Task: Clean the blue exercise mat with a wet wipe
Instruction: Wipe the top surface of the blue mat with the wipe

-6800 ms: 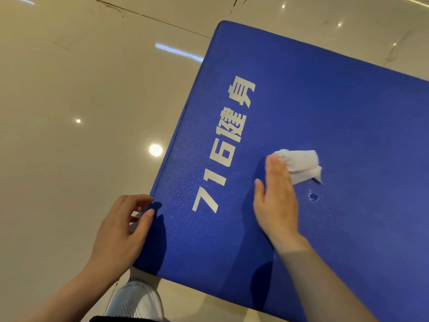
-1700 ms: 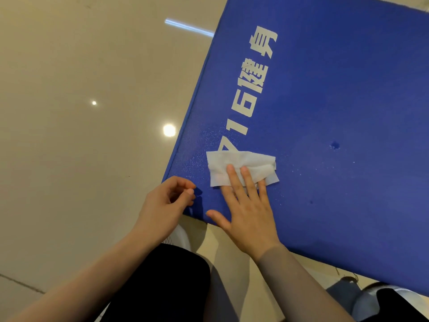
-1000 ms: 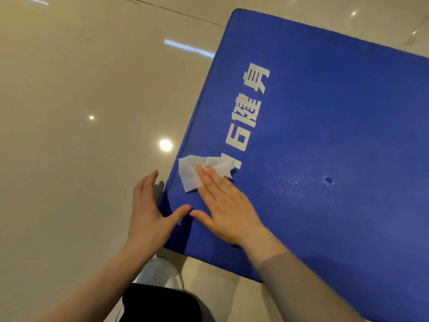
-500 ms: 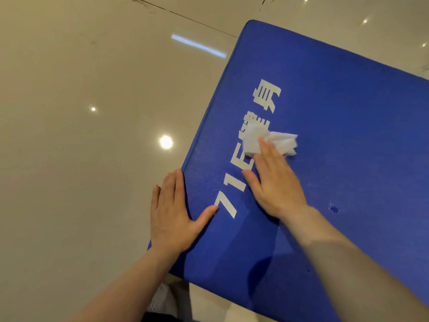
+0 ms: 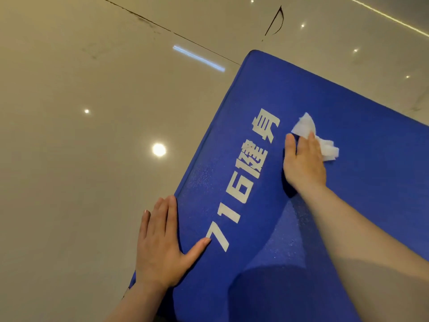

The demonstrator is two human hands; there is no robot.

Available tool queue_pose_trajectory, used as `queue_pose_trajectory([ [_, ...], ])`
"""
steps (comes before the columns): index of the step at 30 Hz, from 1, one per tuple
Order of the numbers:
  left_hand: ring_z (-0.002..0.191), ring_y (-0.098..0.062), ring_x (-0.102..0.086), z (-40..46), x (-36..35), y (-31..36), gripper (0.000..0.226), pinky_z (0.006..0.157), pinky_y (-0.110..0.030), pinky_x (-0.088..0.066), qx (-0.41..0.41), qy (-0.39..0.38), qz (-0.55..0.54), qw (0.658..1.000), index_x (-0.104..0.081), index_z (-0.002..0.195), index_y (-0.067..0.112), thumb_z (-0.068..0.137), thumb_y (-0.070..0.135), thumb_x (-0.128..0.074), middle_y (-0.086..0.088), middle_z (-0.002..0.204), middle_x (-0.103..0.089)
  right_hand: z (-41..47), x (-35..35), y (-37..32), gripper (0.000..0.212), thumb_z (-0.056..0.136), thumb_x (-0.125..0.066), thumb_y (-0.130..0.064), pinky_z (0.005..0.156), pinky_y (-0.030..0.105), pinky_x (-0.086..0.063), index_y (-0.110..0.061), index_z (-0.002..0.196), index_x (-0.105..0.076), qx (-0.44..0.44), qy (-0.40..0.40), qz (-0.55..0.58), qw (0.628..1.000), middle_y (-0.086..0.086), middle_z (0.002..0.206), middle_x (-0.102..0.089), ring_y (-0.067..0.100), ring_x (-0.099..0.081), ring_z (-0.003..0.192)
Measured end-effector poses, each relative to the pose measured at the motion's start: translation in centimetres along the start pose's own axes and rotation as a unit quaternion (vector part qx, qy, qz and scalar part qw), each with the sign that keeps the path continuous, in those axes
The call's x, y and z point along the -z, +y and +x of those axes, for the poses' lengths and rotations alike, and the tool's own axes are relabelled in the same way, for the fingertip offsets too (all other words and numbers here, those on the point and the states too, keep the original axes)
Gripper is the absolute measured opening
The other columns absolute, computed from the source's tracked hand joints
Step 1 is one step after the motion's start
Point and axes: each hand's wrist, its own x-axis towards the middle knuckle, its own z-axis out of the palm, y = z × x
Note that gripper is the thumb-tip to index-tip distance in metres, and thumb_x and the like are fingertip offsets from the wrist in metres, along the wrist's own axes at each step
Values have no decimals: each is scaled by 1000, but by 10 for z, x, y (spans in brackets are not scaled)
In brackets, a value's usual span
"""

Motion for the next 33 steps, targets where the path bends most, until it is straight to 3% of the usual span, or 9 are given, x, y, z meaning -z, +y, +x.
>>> queue_pose_trajectory([
  [2, 137, -27, -34, 1, 0, -1, 101, 117, -40, -11, -3, -5, 4, 1000, -28, 150, 5, 84, 81, -25, -13, 146, -43, -5, -4, 4, 65, 101, -26, -52, 113, 52, -32, -17, 155, -17, -10, 6, 9, 1000, 3, 162, -18, 24, -20, 147],
  [6, 138, -25, -32, 0, 0, 1, 101, 117, -37, -10, 2, -29, 4, 1000, -31, 149, 3, 85, 81, -24, -13, 147, -43, -70, -36, -33, 77, 94, -37, -57, 110, 39, -36, -15, 156, -16, 181, -66, -1, 981, 2, 161, -19, 21, -26, 143],
  [10, 138, -24, -32, 1, -1, 0, 99, 116, -37, -13, 2, -20, -1, 1000, -31, 148, 3, 86, 79, -23, -14, 147, -45, -95, -49, -48, 75, 94, -25, -60, 102, 29, -42, -10, 148, -40, 336, -94, -87, 933, 3, 157, -34, 16, -30, 144],
  [15, 136, -24, -34, 3, -2, 0, 97, 113, -40, -18, 0, -8, 13, 1000, -33, 148, 4, 87, 78, -23, -14, 145, -47, -45, -7, -4, 84, 85, -17, -74, 107, 41, -39, -26, 154, -22, 209, -75, -114, 968, -7, 163, -14, 16, -18, 148],
  [21, 134, -26, -35, 3, -1, 0, 95, 112, -41, -18, -11, 13, 22, 1000, -33, 147, 4, 87, 77, -23, -16, 142, -48, -34, 28, 46, 95, 79, -12, -72, 113, 47, -33, -17, 157, -6, 22, -24, -118, 993, -3, 165, -4, 16, -7, 150],
  [24, 135, -27, -35, 3, -2, 1, 96, 113, -42, -19, -4, 7, 13, 1000, -33, 148, 4, 86, 78, -23, -16, 143, -47, -45, 12, 29, 93, 82, -11, -72, 116, 43, -31, -19, 157, -5, 79, -46, -98, 991, -5, 165, 4, 14, 0, 151],
  [26, 136, -26, -34, 2, -1, 1, 97, 113, -41, -18, 6, -5, 15, 1000, -32, 148, 4, 86, 78, -23, -15, 145, -46, -64, -11, 5, 86, 90, -28, -69, 113, 37, -31, -20, 157, -5, 152, -81, -69, 983, -6, 165, 3, 15, -5, 150],
  [30, 140, -24, -29, 1, -1, 1, 99, 115, -38, -14, 8, -32, 20, 999, -29, 150, 3, 86, 78, -23, -14, 149, -42, -107, -51, -31, 84, 91, -27, -66, 112, 32, -29, -8, 152, -28, 297, -90, -82, 947, 6, 160, -26, 19, -22, 147],
  [33, 142, -22, -27, -1, 2, 0, 101, 117, -38, -18, 16, -24, -14, 999, -26, 152, 6, 82, 79, -31, -10, 153, -36, -97, -46, -26, 81, 96, -17, -65, 109, 37, -39, -7, 145, -42, 319, -90, -151, 931, 8, 154, -38, 21, -33, 144],
])
